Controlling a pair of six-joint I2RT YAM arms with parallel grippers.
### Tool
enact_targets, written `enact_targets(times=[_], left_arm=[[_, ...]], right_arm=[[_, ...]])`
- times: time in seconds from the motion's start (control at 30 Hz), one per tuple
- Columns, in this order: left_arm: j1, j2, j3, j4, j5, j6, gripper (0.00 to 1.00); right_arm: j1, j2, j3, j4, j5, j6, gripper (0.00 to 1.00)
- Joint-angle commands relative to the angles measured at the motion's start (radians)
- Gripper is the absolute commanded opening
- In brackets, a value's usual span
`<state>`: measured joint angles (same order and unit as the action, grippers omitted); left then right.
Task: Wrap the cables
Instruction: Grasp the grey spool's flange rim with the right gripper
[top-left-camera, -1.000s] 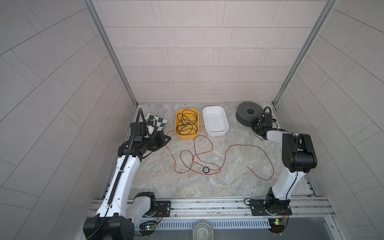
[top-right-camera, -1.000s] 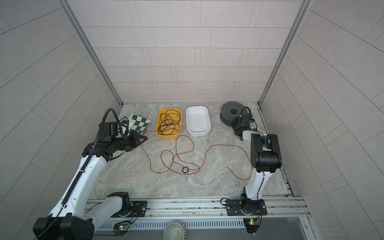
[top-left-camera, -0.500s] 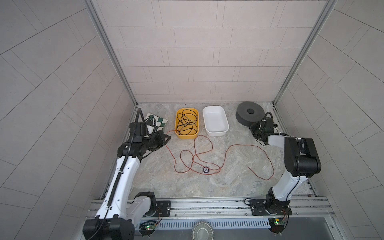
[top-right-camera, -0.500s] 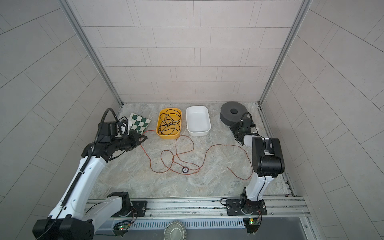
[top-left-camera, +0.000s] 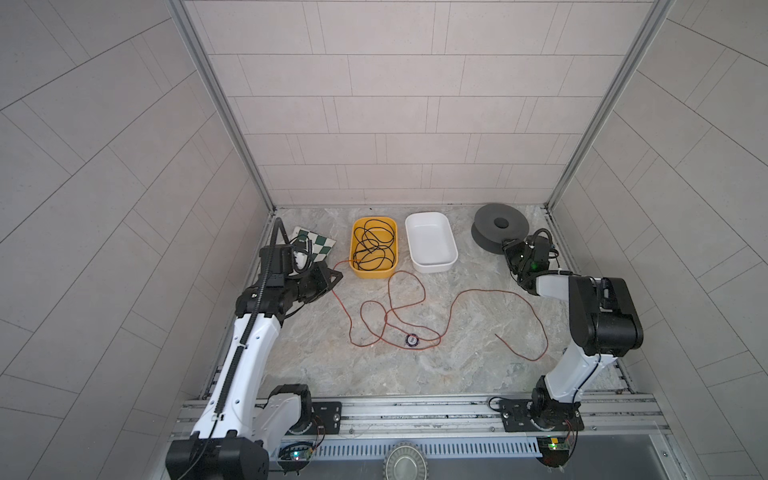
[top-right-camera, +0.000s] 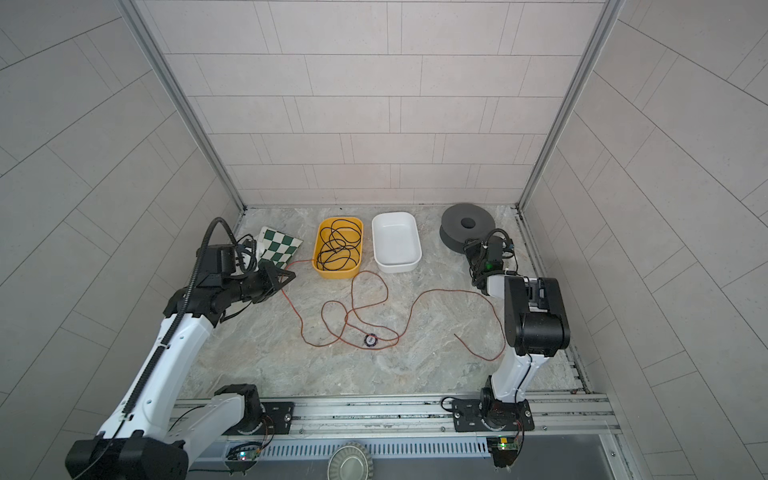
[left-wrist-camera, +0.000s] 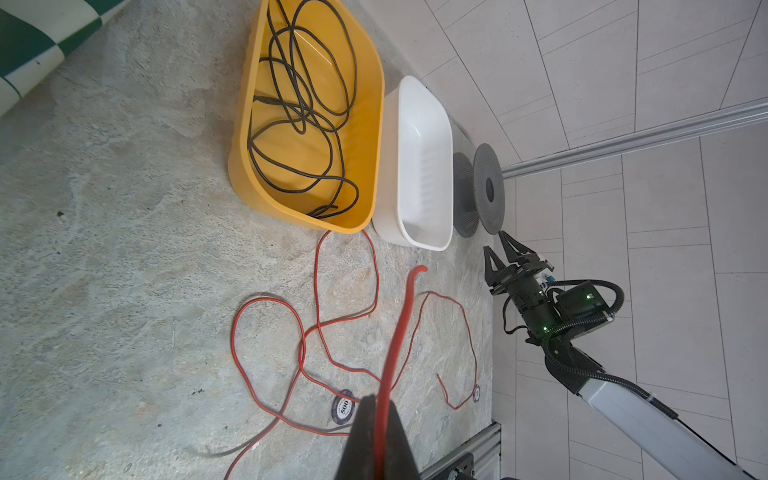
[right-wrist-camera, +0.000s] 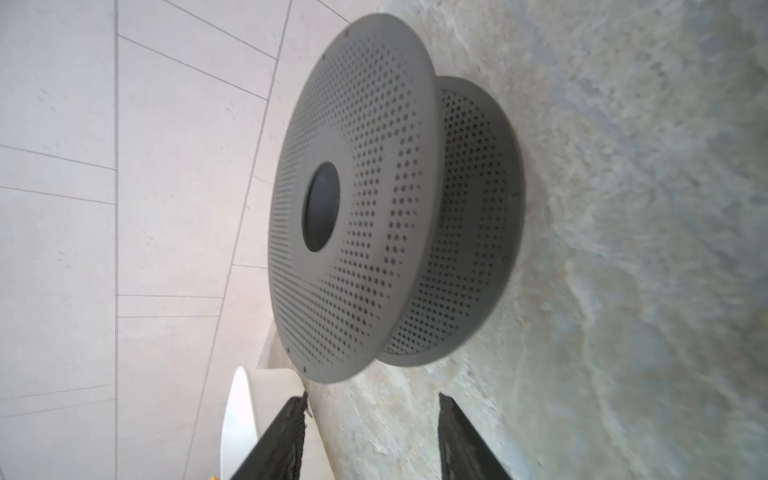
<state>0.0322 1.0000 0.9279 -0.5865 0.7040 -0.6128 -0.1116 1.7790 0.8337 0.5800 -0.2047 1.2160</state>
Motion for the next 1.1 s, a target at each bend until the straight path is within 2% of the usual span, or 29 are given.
enact_targets(times=[0.0, 0.17, 0.37, 0.6, 0.87, 1.07], left_arm=[[0.002, -0.018, -0.009, 0.027, 0.015, -0.01, 0.0], [0.002, -0.031, -0.012, 0.022, 0.019, -0.016, 0.0], [0.002, -0.039, -0.017, 0.021, 0.011, -0.019, 0.0], [0.003, -0.034, -0.017, 0.024, 0.008, -0.021, 0.0], [0.002, -0.031, -0.017, 0.027, 0.006, -0.019, 0.0], [0.003, -0.029, -0.018, 0.027, 0.008, -0.018, 0.0]], right_arm=[[0.006, 0.079, 0.015, 0.139, 0.032, 0.084, 0.52], [0.009, 0.189, 0.071, 0.21, 0.029, 0.103, 0.52], [0.01, 0.254, 0.082, 0.332, 0.048, 0.116, 0.51], [0.012, 0.315, 0.136, 0.362, 0.043, 0.118, 0.5], [0.012, 0.373, 0.189, 0.363, 0.032, 0.13, 0.38], [0.01, 0.358, 0.203, 0.315, 0.013, 0.115, 0.16]])
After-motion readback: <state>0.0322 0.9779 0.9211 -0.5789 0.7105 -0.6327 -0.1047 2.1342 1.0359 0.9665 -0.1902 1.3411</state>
